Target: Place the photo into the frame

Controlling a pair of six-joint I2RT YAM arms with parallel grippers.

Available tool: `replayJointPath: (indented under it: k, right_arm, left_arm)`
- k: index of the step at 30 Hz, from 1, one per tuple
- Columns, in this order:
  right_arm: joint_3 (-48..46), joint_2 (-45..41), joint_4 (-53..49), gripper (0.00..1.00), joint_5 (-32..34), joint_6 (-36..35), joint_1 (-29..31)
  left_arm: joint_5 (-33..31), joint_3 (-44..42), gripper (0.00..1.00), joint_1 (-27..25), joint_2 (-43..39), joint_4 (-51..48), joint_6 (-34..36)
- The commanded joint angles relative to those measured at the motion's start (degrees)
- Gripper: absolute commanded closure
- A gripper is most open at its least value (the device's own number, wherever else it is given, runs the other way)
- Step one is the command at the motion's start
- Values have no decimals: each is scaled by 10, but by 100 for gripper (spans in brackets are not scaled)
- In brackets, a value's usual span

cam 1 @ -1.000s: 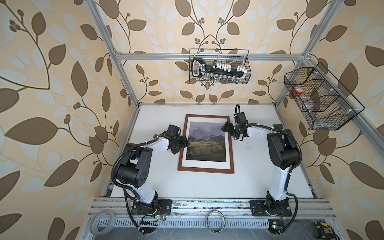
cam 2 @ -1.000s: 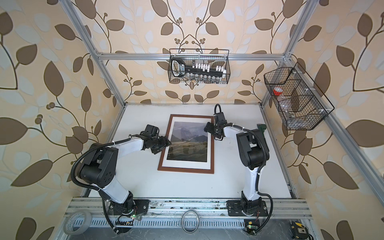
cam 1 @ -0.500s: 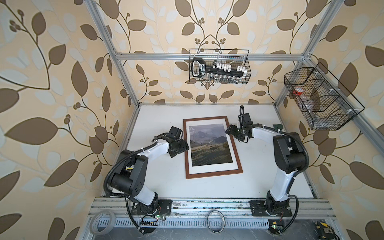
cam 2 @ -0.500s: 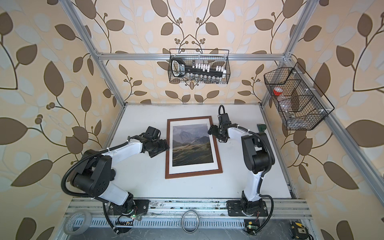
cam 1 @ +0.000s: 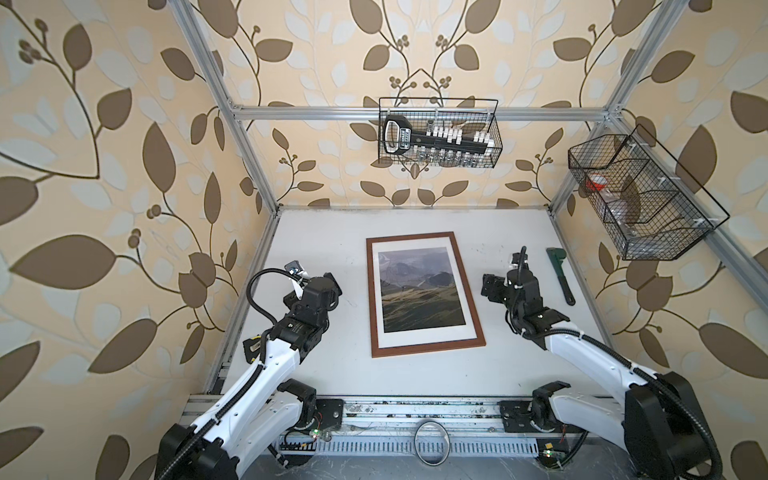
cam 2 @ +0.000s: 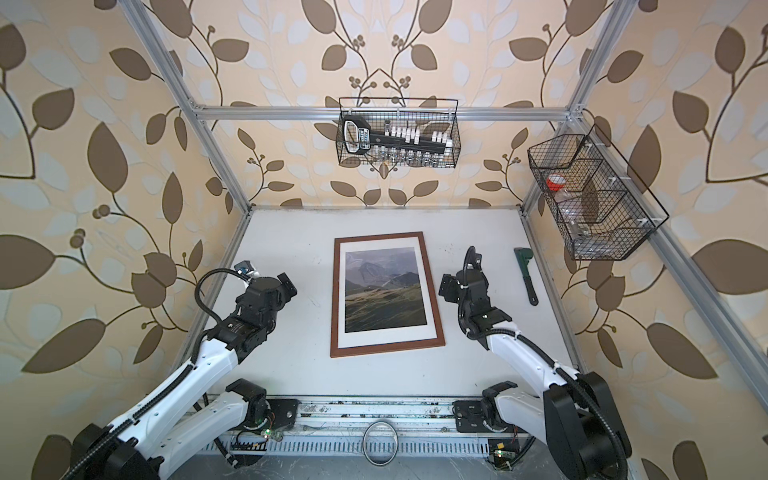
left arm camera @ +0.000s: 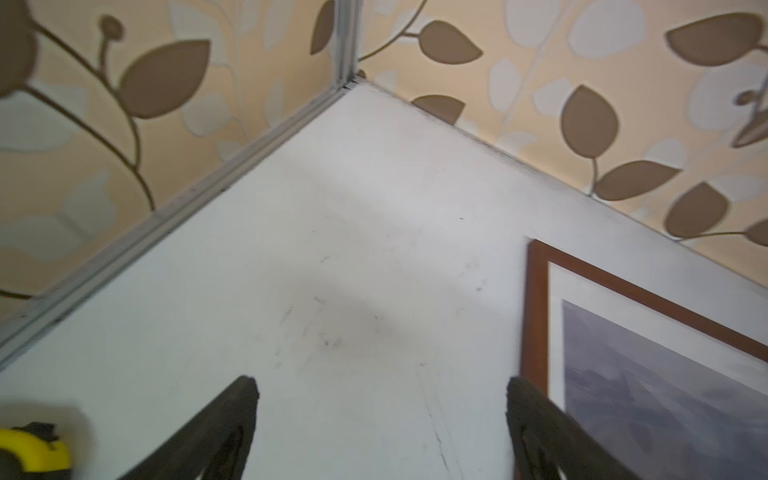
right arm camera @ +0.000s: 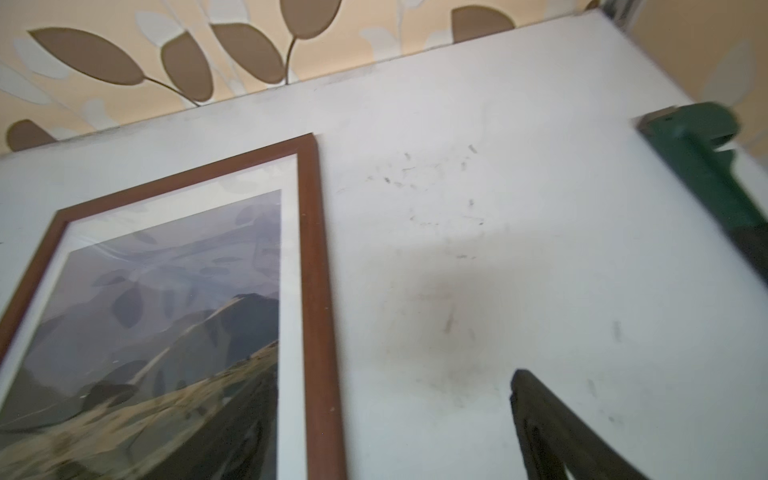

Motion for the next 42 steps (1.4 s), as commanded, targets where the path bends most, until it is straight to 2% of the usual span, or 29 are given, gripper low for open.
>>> replayJointPath:
  k: [1,2,4,8,10,12,14,15,16,18,19,21,22,24,25,26,27,28,30,32,34,42]
  right_arm:
    - [-44,-43,130,10,120,-72,-40]
    - [-58,-58,140,10,115,-78,-62]
    - [-91,-85,171,11,93,-99,-109]
    - [-128,-74,248,11,67,-119,-146]
    - [-137,-33,301,11,45,-130,-157]
    - [-139,8,335,11,15,-104,-172]
    - [-142,51,371,12,-20,-113,-176]
    - [-151,69,399,11,-30,-116,-176]
    - [-163,86,443,11,-38,-126,-175]
    - [-163,81,433,10,-40,-135,-163]
    - [-173,95,467,10,-50,-148,-158]
    - [-188,140,529,0,-86,-174,-146]
    - [-199,173,607,0,-81,-182,-142]
    - [-197,133,533,0,-61,-149,-155]
    - [-207,158,595,0,-71,-160,-156]
    - [-209,155,597,0,-70,-162,-153]
    - [-204,137,554,0,-66,-154,-154]
    - [-203,134,553,0,-54,-149,-154]
    - [-202,152,577,0,-58,-163,-148]
    - [-181,144,524,0,-53,-166,-142]
    - [-181,152,535,0,-35,-180,-125]
    - [-189,152,550,0,-35,-202,-108]
  left_arm:
    - [-236,-22,5,-3,26,151,120]
    - [-263,-30,4,1,38,186,144]
    - [-258,-40,4,22,63,234,179]
    - [-192,-64,4,54,134,301,173]
    - [-136,-81,2,69,185,357,201]
    - [-97,-86,1,91,231,394,203]
    - [-58,-76,1,100,253,413,228]
    - [-30,-87,1,110,263,452,218]
    - [29,-99,1,126,274,483,221]
    - [65,-100,1,141,305,522,233]
    - [83,-90,1,141,304,489,234]
    - [111,-88,1,149,305,490,234]
    - [143,-89,1,160,305,487,231]
    - [136,-106,1,173,368,583,232]
    - [139,-98,1,175,358,539,224]
    - [148,-83,1,180,344,486,210]
    - [152,-89,1,183,349,515,214]
    - [150,-95,1,183,353,533,221]
    - [156,-95,1,183,334,504,211]
    - [153,-99,1,183,339,522,217]
    - [155,-103,1,183,334,523,216]
    - [155,-102,1,183,333,517,215]
